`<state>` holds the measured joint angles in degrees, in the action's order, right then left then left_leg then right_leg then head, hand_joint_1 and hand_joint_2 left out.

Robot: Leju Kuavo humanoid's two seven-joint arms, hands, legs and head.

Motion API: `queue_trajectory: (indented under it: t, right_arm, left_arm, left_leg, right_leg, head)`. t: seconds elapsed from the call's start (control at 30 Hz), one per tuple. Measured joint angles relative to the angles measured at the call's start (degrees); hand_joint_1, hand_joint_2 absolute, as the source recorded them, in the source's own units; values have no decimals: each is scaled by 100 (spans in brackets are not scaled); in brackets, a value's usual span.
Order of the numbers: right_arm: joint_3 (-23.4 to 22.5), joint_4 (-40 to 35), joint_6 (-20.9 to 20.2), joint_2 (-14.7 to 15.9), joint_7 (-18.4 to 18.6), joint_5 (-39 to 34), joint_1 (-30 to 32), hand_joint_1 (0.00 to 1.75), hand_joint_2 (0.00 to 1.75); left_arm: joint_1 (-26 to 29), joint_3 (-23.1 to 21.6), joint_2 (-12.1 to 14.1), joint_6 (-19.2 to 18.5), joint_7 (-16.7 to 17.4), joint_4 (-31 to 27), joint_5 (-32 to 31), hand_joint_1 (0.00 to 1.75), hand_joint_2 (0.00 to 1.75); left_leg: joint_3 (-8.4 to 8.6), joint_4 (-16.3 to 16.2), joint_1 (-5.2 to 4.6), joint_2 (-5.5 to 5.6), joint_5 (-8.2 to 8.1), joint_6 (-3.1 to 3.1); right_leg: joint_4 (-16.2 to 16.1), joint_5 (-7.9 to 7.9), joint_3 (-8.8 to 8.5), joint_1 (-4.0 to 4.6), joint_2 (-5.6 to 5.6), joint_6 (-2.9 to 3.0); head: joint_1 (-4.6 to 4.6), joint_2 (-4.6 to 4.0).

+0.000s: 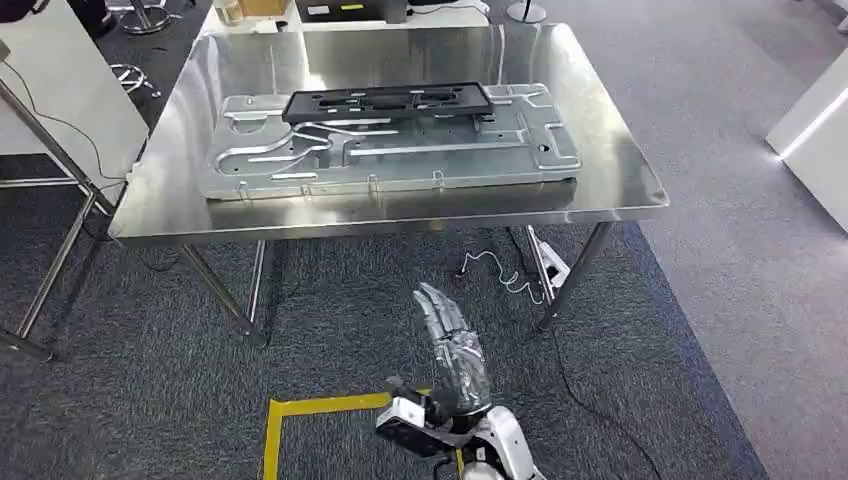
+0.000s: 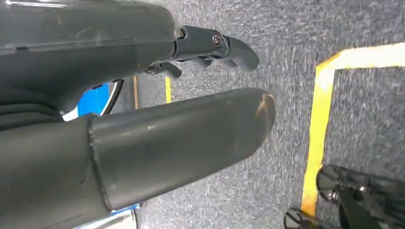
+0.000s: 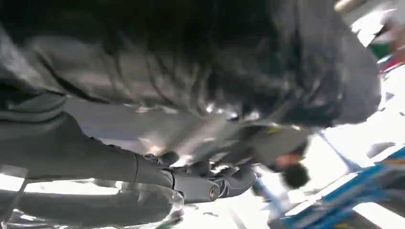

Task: Take the parts from the cabinet and place them on the table.

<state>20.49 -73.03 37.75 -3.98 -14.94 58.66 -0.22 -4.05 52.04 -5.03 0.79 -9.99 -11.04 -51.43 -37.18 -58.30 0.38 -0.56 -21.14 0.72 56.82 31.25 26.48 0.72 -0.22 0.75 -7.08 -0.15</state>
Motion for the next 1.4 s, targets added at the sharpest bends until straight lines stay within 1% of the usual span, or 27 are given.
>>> queue_trajectory:
  t: [0.03,0.1,0.23,0.3,0.33,0.37,0.4,0.43,0.5,0.6,0.63,0.73,0.77,0.8,0.87,0.9,0.93,0.97,1.0,1.03,1.1,1.13,1.2,1.27,1.3,1.33,1.4]
  right_arm:
    - [-194,84,0,-51,-91,-4,120,0,0]
    - [-467,248,0,-167,-149,13,211,0,0]
    - [-506,265,0,-196,-149,13,219,0,0]
    - [-636,322,0,-265,-125,-7,265,0,0]
    - [-1033,646,0,-402,-187,-461,329,0,0]
    - [-1876,1567,-2,-483,-819,-1122,254,0,0]
    - [-2263,2016,-4,-485,-1077,-1339,193,0,0]
    - [-2761,2663,-11,-477,-1326,-1509,62,0,0]
    - [-3545,3546,-56,-427,-1450,-1760,16,0,0]
    - [-4270,4473,-377,-391,-894,-1951,-22,0,0]
    - [-4502,4751,-526,-383,-651,-2002,-15,0,0]
    - [-4986,5254,-914,-398,-22,-2209,-36,0,0]
    - [-5110,5389,-1153,-400,247,-2363,-74,0,0]
    - [-5289,5507,-1439,-405,665,-2512,-113,0,0]
    - [-5596,5687,-1735,-428,1479,-2531,-154,0,0]
    - [-5687,5747,-1823,-433,1799,-2513,-158,0,0]
    - [-5739,5795,-1873,-439,1991,-2496,-158,0,0]
    - [-5786,5834,-1904,-439,2066,-2472,-164,0,0]
    - [-5831,5865,-1912,-453,2096,-2463,-169,0,0]
    - [-5867,5910,-1917,-463,2113,-2459,-192,0,0]
    - [-5914,5965,-1926,-474,2122,-2459,-234,0,0]
    - [-5944,5998,-1954,-499,2153,-2459,-236,0,0]
    - [-5990,6033,-2080,-512,2344,-2459,-249,0,0]
    - [-6001,6064,-2221,-522,2419,-2450,-235,0,0]
    - [-6010,6083,-2303,-527,2404,-2441,-232,0,0]
    - [-6023,6092,-2407,-553,2362,-2441,-230,0,0]
    - [-6025,6096,-2713,-577,2229,-2391,-233,0,0]
  left_arm:
    - [19,24,0,2,0,2,0,0,0]
    - [27,48,2,13,0,2,2,0,0]
    - [26,48,-4,11,0,2,2,0,0]
    - [23,59,-13,11,0,2,2,0,0]
    - [19,127,-13,41,-2,2,11,0,0]
    - [18,190,-13,83,-4,2,15,0,0]
    - [14,212,-15,105,-9,0,15,0,0]
    - [9,258,-17,129,-9,0,17,0,0]
    - [-18,319,-26,166,-28,0,37,0,0]
    - [-7,433,-50,238,-42,0,50,0,0]
    - [-5,464,-93,251,-42,0,59,0,0]
    - [-9,529,-103,299,-44,0,57,0,0]
    - [-5,560,-109,315,-57,0,57,0,0]
    - [-2,579,-111,332,-74,0,48,0,0]
    - [-2,606,-114,341,-105,0,42,0,0]
    - [-3,617,-120,341,-116,0,42,0,0]
    - [-4,625,-129,341,-122,0,42,0,0]
    - [-20,636,-153,341,-133,0,42,0,0]
    - [-26,652,-168,343,-136,0,42,0,0]
    - [-27,669,-168,341,-147,0,42,0,0]
    - [-23,695,-168,343,-155,0,42,0,0]
    - [-11,708,-166,343,-157,0,42,0,0]
    - [5,713,-175,343,-149,0,33,0,0]
    - [7,713,-177,352,-129,0,0,0,0]
    - [11,715,-177,358,-116,0,-2,0,0]
    - [22,715,-177,360,-105,0,-13,0,0]
    - [47,717,-177,361,-94,0,-55,0,0]
  left_leg:
    - [-8,16,-28,0,58,-46]
    - [-104,-180,9,24,-335,-76]
    - [-121,-243,10,26,-436,-79]
    - [-226,-657,28,28,-937,-114]
    - [-278,-1524,43,24,-1410,-177]
    - [5,-1601,48,24,-842,-189]
    - [274,-1322,49,26,-644,-177]
    - [710,-791,55,36,-653,-162]
    - [1310,199,11,107,-1137,-107]
    - [1194,164,-8,73,-1068,77]
    - [1135,203,24,26,-959,150]
    - [859,199,12,-9,-757,247]
    - [748,196,4,-8,-691,247]
    - [632,184,0,7,-610,237]
    - [438,157,-1,36,-472,208]
    - [350,138,-3,78,-411,185]
    - [277,124,-4,116,-355,161]
    - [239,101,8,143,-304,140]
    - [194,60,-37,189,-280,108]
    - [167,36,-46,210,-224,72]
    - [134,78,-34,302,-128,-14]
    - [106,54,-23,338,-103,-42]
    - [-83,-391,0,193,-621,-81]
    - [-371,-1264,23,153,-1147,-141]
    - [-458,-1597,33,144,-1232,-168]
    - [-424,-1700,38,128,-1170,-185]
    - [38,-1114,42,65,-847,-182]
  right_leg:
    - [-47,-83,58,-31,0,39]
    - [-88,-239,181,-75,-23,123]
    - [-88,-258,209,-76,-19,136]
    - [-86,-349,318,-79,-18,152]
    - [-69,-529,552,-77,-34,137]
    - [4,-691,799,-87,-67,87]
    - [51,-733,901,-96,-78,63]
    - [110,-785,1012,-103,-78,28]
    - [235,-846,1113,-79,-83,-47]
    - [171,-1045,1121,-83,-89,-147]
    - [207,-990,1152,-119,-60,-189]
    - [1072,127,1391,-138,6,-264]
    - [1512,358,1468,-146,6,-288]
    - [1862,377,1493,-149,5,-298]
    - [1924,-128,1278,-148,12,-283]
    - [1675,-345,1032,-148,36,-256]
    - [1229,-387,668,-146,101,-217]
    - [609,-200,198,-143,328,-154]
    - [28,-11,-175,-107,438,-107]
    - [-158,131,-237,-115,380,-107]
    - [-128,99,-197,-86,283,-53]
    - [-180,26,-177,-149,213,7]
    - [-171,-46,-105,-136,79,104]
    - [-154,-99,-15,-113,-63,110]
    - [-137,-115,30,-107,-128,109]
    - [-114,-126,70,-106,-193,93]
    - [-66,-128,109,-109,-311,85]
  head:
    - [-7,0]
    - [-2,0]
    - [2,0]
    - [7,0]
    - [4,0]
    - [7,0]
    - [7,0]
    - [7,0]
    - [0,0]
    - [2,0]
    - [2,0]
    - [0,0]
    - [2,0]
    - [2,0]
    - [2,0]
    - [2,0]
    - [2,0]
    - [4,0]
    - [2,0]
    - [7,0]
    - [2,0]
    - [2,0]
    - [9,0]
    - [9,0]
    - [11,0]
    - [11,0]
    - [11,0]
